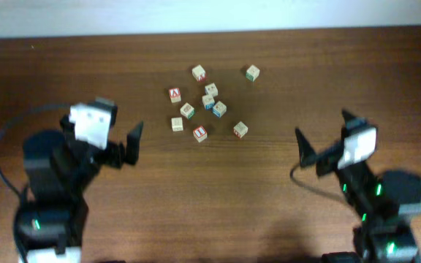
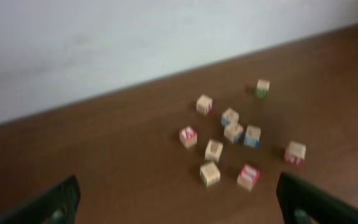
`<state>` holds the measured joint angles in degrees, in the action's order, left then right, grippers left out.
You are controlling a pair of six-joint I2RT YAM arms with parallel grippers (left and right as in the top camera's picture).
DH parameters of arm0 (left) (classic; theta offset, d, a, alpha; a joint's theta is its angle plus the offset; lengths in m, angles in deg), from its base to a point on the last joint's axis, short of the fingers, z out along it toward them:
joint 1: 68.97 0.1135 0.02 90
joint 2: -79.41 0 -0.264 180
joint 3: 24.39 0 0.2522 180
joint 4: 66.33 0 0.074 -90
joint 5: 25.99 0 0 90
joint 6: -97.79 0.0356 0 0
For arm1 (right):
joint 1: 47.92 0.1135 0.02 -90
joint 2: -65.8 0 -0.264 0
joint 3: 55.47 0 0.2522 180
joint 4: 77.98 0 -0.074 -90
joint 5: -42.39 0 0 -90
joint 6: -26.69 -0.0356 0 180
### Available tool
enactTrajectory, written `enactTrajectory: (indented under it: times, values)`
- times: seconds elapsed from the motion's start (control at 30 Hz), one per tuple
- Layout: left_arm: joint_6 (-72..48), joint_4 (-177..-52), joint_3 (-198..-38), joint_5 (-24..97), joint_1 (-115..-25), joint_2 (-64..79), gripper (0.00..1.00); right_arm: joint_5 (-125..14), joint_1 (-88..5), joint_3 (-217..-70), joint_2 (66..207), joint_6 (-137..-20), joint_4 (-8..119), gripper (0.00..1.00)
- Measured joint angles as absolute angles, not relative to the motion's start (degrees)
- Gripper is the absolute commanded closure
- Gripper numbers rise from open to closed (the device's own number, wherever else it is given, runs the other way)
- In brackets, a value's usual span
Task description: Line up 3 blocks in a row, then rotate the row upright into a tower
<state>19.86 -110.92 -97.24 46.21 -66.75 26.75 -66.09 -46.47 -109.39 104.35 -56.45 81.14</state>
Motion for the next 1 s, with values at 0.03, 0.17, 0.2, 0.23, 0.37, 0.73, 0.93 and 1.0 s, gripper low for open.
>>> enactTrajectory:
  times: [0.03,0.17,0.2,0.23,0.37,0.73,0.93,1.0]
  values:
    - [19.93,-112.8,-100.47,46.21,-66.75,24.17,0.01,-67.09,-46.47,-112.89,108.3,-56.5,79.4,0.02]
    - [20.02,-120.06,-111.58,46.19,-66.7,14.51,0.01,-72.21,-46.44,-128.38,126.4,-56.45,68.95,0.02]
    - [20.02,-121.06,-113.46,46.19,-66.7,12.5,0.01,-73.47,-46.42,-131.9,130.38,-56.58,66.13,0.02]
    - [20.04,-121.89,-114.94,46.19,-66.7,10.77,0.01,-74.96,-46.12,-136.71,135.58,-56.72,62.68,0.02]
    - [20.02,-122.75,-116.12,46.23,-66.7,5.31,0.01,-77.06,-41.88,-150.63,153.31,-56.63,51.68,0.01]
    - [19.93,-124.69,-116.17,45.12,-66.73,3.38,0.01,-72.86,-34.18,-153.06,176.83,-53.83,48.69,0.14]
    - [12.35,-124.71,-116.17,50.17,-66.77,3.32,0.01,-53.69,-23.82,-153.08,179.71,-53.02,47.88,0.26]
    - [11.34,-124.76,-116.19,51.37,-66.77,2.93,0.01,-49.67,-23.21,-153.08,181.26,-52.72,48.21,0.28]
